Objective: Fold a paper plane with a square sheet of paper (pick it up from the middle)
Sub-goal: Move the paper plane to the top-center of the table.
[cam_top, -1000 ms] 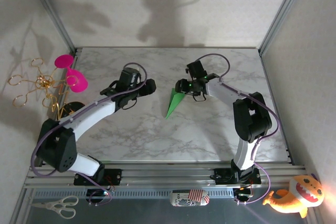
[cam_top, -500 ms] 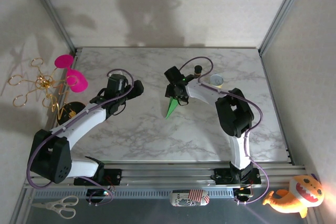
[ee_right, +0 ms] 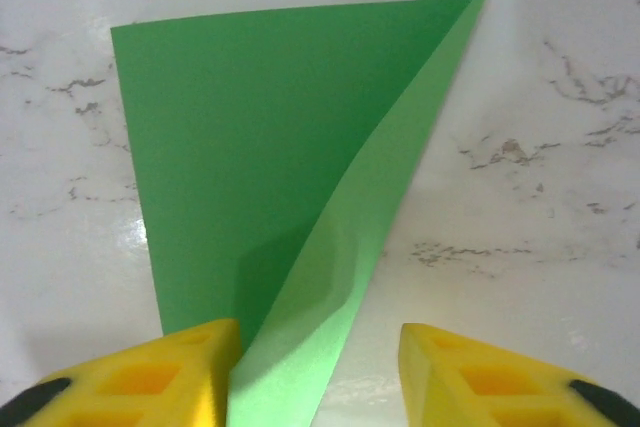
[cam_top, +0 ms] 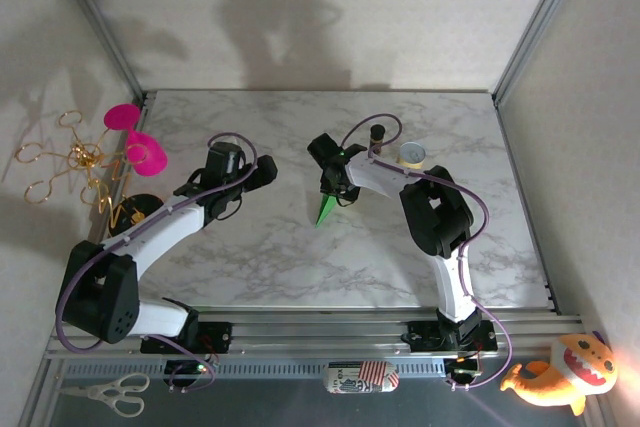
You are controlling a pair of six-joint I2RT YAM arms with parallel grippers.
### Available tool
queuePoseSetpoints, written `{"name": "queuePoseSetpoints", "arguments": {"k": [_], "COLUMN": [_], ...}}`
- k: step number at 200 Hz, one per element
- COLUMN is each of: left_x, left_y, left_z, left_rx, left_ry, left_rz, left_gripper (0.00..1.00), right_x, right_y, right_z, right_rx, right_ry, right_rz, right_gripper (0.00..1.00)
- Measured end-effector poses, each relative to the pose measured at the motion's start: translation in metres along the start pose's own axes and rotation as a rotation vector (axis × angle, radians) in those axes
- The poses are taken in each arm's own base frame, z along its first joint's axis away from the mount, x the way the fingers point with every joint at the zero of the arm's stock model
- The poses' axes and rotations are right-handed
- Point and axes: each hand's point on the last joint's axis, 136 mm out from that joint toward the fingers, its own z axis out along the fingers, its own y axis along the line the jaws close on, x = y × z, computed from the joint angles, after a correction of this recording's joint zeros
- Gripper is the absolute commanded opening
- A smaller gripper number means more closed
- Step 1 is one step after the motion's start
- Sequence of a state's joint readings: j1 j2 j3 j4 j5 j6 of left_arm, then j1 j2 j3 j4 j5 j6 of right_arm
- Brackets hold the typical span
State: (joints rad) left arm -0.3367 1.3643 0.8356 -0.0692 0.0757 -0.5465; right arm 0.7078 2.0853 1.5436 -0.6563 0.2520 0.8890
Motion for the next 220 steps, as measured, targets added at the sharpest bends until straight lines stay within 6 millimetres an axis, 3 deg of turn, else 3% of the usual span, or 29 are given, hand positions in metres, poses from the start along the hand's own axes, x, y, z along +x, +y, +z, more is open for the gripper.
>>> {"name": "queuePoseSetpoints", "arguments": {"k": [83, 110, 159, 184, 220], "left_x": [-0.002, 0.000, 0.019, 0.030, 0.053], "left_y": [0.005, 0.020, 0.041, 0.033, 0.026], "left_z": [0.004, 0.008, 0.014, 0.017, 0.028], "left_rx": [0.012, 0.008, 0.050, 0.121, 0.205], "left_ry": [-0.011, 0.000, 0.042, 0.076, 0.148], "left_rz": [-0.043, -0.104, -0.241, -0.307, -0.385], "left_gripper": [0.97, 0.95, 0.91, 0.83, 0.73], "right_x": [-0.002, -0.008, -0.011, -0.008, 0.007], "right_y": [-0.003, 0.010, 0.060, 0.071, 0.072], "right_z": [-0.004, -0.020, -0.065, -0.065, -0.050], "right_rx": [-0.006, -0.112, -0.529, -0.693, -0.827], "right_ry": [-0.022, -0.053, -0.084, -0.053, 0.016], "right_rz": [0.011, -0.020, -0.091, -0.092, -0.086], "right_gripper": [0.03, 0.00, 0.01, 0.02, 0.02]}}
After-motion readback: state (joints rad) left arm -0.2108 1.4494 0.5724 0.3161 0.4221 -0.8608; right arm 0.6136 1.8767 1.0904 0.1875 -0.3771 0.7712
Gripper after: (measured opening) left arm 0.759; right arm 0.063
